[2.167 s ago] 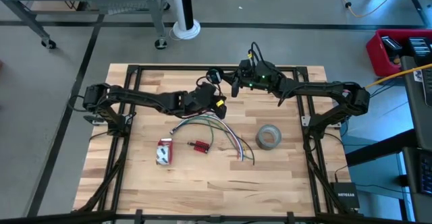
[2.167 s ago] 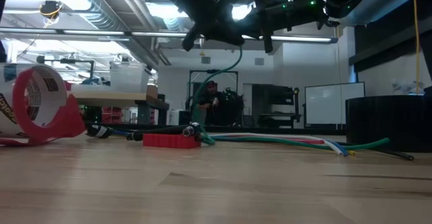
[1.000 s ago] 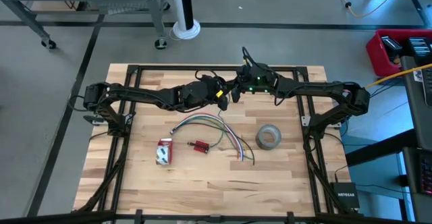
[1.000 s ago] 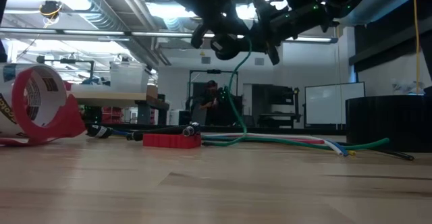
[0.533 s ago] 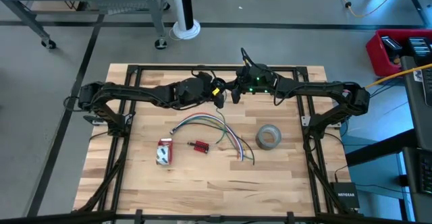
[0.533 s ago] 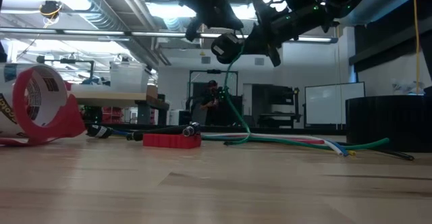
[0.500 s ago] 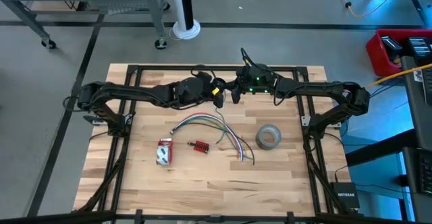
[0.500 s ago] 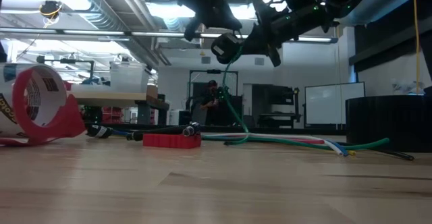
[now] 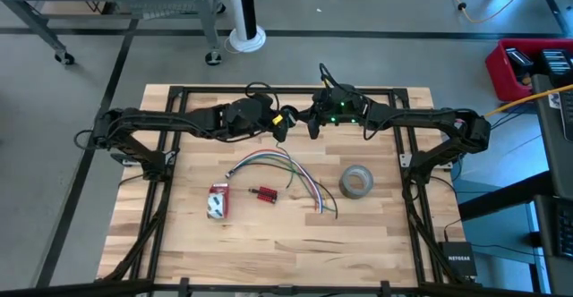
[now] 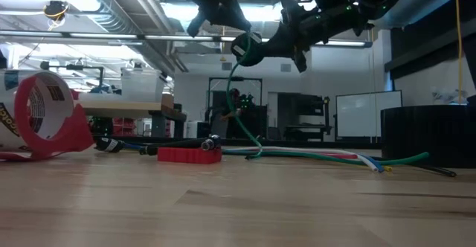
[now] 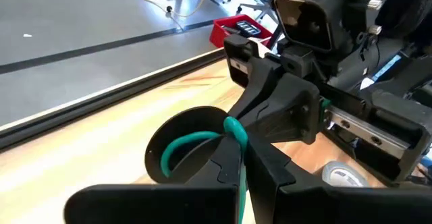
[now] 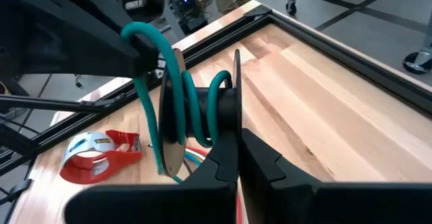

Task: Coil cords
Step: Coil the green wire onto the black spool

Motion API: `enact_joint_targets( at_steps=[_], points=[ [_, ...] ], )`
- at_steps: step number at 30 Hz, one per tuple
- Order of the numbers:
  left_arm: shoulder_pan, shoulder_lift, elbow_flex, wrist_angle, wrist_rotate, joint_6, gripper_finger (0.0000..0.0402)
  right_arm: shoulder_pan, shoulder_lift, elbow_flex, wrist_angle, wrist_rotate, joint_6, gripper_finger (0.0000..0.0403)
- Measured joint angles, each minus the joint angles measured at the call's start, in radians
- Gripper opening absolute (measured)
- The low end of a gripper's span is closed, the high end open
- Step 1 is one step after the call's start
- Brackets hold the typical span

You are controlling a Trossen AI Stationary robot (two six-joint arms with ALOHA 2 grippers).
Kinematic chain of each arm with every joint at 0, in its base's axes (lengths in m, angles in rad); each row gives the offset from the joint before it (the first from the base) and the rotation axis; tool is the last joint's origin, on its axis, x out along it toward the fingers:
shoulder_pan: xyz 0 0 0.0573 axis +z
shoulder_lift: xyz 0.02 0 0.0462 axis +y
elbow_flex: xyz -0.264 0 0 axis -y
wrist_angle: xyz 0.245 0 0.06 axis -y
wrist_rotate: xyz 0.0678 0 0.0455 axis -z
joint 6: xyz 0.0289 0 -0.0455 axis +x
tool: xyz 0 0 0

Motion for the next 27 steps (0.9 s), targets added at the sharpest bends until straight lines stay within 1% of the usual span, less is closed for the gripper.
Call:
enact_joint_targets(
  at_steps=[7,13,17,22,27],
  points=[
    [0.011,-0.002,0.0,-0.05,0.0,0.022,0.0004,0.0,0.0,0.0,-0.005,-0.008,0.0,0.0001],
    [0.023,-0.027,0.0,-0.12,0.003,0.026,0.0005,0.0,0.0,0.0,-0.001,-0.014,0.0,0.0001],
    [0.022,-0.046,0.0,-0.14,0.006,0.061,0.0003,0.0,0.0,0.0,0.007,-0.019,0.0,0.0001],
    [0.022,-0.058,0.0,-0.173,0.02,0.1,0.0018,0.0,0.0,0.0,0.027,-0.019,-0.001,0.0001],
    [0.023,-0.059,0.0,-0.256,0.018,0.089,0.0032,-0.001,0.0,-0.001,0.038,-0.021,-0.002,0.0001]
  ],
)
